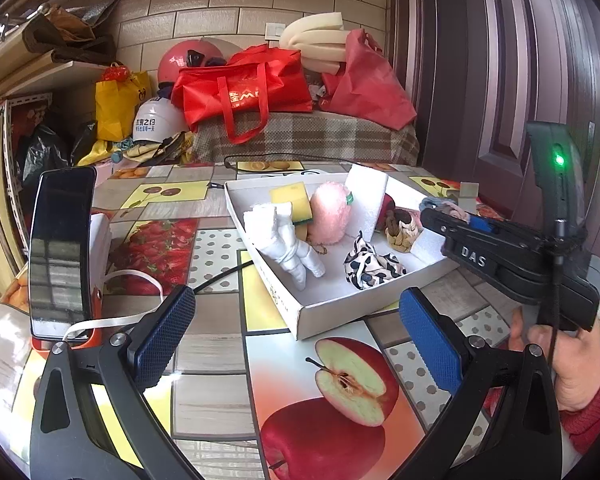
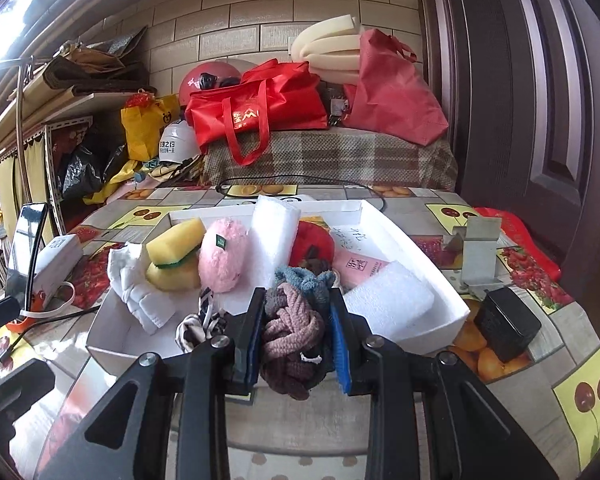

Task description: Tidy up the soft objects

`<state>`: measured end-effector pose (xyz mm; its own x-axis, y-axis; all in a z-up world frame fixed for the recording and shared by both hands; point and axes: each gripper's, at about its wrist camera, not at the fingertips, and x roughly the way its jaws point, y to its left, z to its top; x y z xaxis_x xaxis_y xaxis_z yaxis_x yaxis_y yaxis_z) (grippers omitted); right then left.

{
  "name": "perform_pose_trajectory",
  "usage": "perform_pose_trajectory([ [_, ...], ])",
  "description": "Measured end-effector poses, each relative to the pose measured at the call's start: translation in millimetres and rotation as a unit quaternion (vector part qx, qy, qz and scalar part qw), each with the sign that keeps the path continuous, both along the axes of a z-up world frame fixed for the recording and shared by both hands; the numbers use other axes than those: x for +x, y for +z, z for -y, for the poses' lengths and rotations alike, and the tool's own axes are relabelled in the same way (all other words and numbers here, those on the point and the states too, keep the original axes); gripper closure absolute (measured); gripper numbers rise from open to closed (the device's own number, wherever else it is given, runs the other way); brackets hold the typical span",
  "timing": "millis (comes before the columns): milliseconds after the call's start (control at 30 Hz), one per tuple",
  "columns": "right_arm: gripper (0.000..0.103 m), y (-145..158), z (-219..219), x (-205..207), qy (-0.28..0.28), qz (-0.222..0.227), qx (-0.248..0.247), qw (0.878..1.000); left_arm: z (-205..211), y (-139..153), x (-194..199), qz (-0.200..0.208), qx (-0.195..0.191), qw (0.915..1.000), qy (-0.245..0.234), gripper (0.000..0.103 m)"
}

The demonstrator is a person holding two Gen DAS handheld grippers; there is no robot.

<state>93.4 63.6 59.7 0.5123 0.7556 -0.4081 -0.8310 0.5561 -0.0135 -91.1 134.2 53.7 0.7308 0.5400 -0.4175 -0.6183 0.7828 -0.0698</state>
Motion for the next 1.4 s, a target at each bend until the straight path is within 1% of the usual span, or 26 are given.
perform_pose_trajectory([
  [367,0.074,-2.9,-44.5,16.1,0.007,-0.017,-0.017,1.000,-8.5,-2.1,2.0,-0.005,-0.027,0.9996,0.003,0.000],
  [533,0.074,-3.7,-61.1,24.9,0.002,-0.028,-0.022,0.999,-10.2,-2.5,3.0,-0.006,-0.031,0.9995,0.005,0.000],
  [633,0.074,-4.0,-65.3,22.9,0.005,-0.023,-0.028,0.999,-10.9,-2.4,3.2,-0.007,-0.031,0.9995,0.005,0.000],
  [700,0.071,-3.1,-64.6,19.5,0.007,-0.015,-0.026,1.000,-10.2,-2.5,3.5,-0.007,-0.031,0.9995,0.005,0.000],
  [767,0.071,-1.9,-64.1,17.9,0.006,-0.008,-0.024,1.000,-10.7,-2.4,3.3,-0.006,-0.031,0.9995,0.005,0.000],
  [833,0.065,-1.2,-64.8,17.9,0.004,-0.005,-0.023,1.000,-10.6,-2.4,3.4,-0.006,-0.032,0.9995,0.005,0.000],
  [867,0.051,-0.8,-65.0,18.3,0.004,-0.004,-0.022,1.000,-10.3,-2.5,3.5,-0.006,-0.032,0.9995,0.005,0.000],
  [900,0.029,-0.5,-64.2,18.1,0.004,-0.004,-0.020,1.000,-10.5,-2.5,3.3,-0.007,-0.031,0.9995,0.005,0.000],
  [967,0.009,1.3,-61.8,17.1,0.002,0.002,-0.011,1.000,-10.6,-2.5,3.3,-0.007,-0.031,0.9995,0.005,0.000],
  [1033,0.005,3.0,-59.3,13.8,0.003,0.012,-0.003,1.000,-10.5,-2.5,3.3,-0.007,-0.032,0.9995,0.005,0.000],
  [1067,0.000,3.7,-58.6,12.3,0.002,0.017,0.000,1.000,-10.2,-2.6,3.4,-0.007,-0.032,0.9995,0.005,0.000],
  [1233,0.000,5.3,-53.7,7.5,-0.003,0.027,0.008,1.000,-11.3,-2.7,4.8,-0.008,-0.033,0.9994,0.006,0.000],
  [1400,0.000,4.4,-34.0,8.3,-0.016,0.009,0.018,1.000,-9.2,-1.9,3.0,-0.005,-0.027,0.9996,0.009,0.000],
])
